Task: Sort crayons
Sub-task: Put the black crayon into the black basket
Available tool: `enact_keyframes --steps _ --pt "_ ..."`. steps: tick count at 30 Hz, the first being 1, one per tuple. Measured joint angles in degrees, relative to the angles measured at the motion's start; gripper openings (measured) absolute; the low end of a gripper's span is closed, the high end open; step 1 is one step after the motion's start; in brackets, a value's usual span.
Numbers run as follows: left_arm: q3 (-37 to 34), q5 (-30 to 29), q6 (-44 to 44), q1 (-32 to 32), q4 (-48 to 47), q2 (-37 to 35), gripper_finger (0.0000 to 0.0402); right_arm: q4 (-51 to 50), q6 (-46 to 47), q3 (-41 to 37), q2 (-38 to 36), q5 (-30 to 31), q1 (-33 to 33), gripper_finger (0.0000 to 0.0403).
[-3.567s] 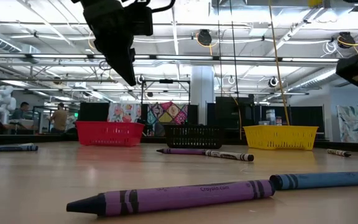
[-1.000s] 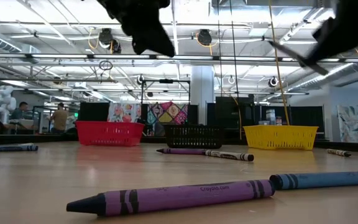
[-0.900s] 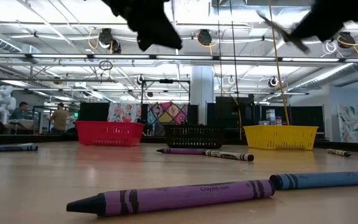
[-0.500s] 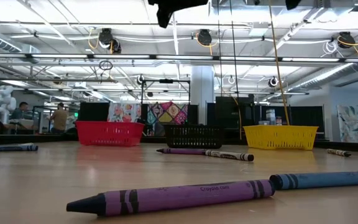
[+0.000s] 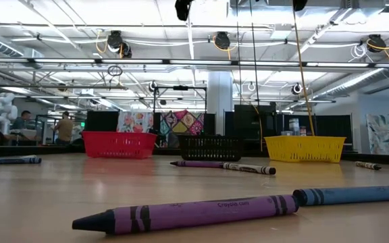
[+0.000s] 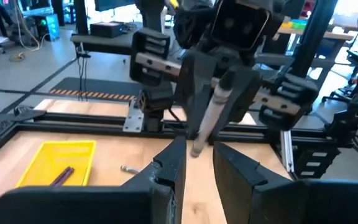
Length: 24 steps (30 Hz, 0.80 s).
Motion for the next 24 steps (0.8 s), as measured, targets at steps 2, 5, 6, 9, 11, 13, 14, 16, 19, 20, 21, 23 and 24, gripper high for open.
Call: enact_keyframes --steps 2,5,6,9,11,13,14,16,19,20,21,23,24 --pt "0.0 0.6 0.0 0.0 0.9 0.0 0.0085 0.3 -0.2 0.0 0.3 -0.1 -0.6 0.0000" --pt "0.0 1.4 0.0 0.0 1.0 0.0 0.0085 0.2 -0.2 0.0 0.3 -0.1 -1.3 0.0000" --pt "0.0 1.4 0.0 0.0 1.0 0.0 0.0085 0.3 -0.2 0.0 0.4 -0.1 -1.5 0.0000" --pt "0.0 1.4 0.0 0.0 2.0 0.0 0.0085 0.5 -0.2 0.0 0.6 -2.0 -2.4 0.0000" --pt "0.0 1.4 0.0 0.1 2.2 0.0 0.0085 1.0 0.2 0.0 0.6 -3.9 -3.0 0.0000" --pt "0.0 1.0 0.0 0.1 2.2 0.0 0.0085 1.1 0.6 0.0 0.6 -4.6 -3.6 0.0000" --pt "0.0 0.8 0.0 0.1 2.2 0.0 0.0085 1.1 0.6 0.0 0.6 -4.6 -3.7 0.0000" --pt "0.0 0.5 0.0 0.1 2.2 0.0 0.0085 1.2 0.6 0.0 0.6 -4.8 -4.1 0.0000" --pt "0.0 -0.3 0.0 0.1 2.2 0.0 0.0085 1.5 1.0 0.0 0.6 -7.3 -4.8 0.0000" --pt "0.0 -0.4 0.0 0.1 2.3 0.0 0.0085 1.8 1.3 0.0 0.9 -7.6 -4.9 0.0000" --pt "0.0 -0.5 0.0 0.1 2.5 0.0 0.0085 2.1 1.3 0.0 1.2 -7.9 -5.2 0.0000" --pt "0.0 -0.5 0.0 0.1 3.1 0.0 0.0085 2.4 1.3 0.0 1.8 -8.1 -5.4 0.0000" --pt "0.0 -0.6 -0.1 0.1 3.6 0.0 0.0085 2.7 1.3 0.0 2.2 -8.7 -5.6 0.0000"
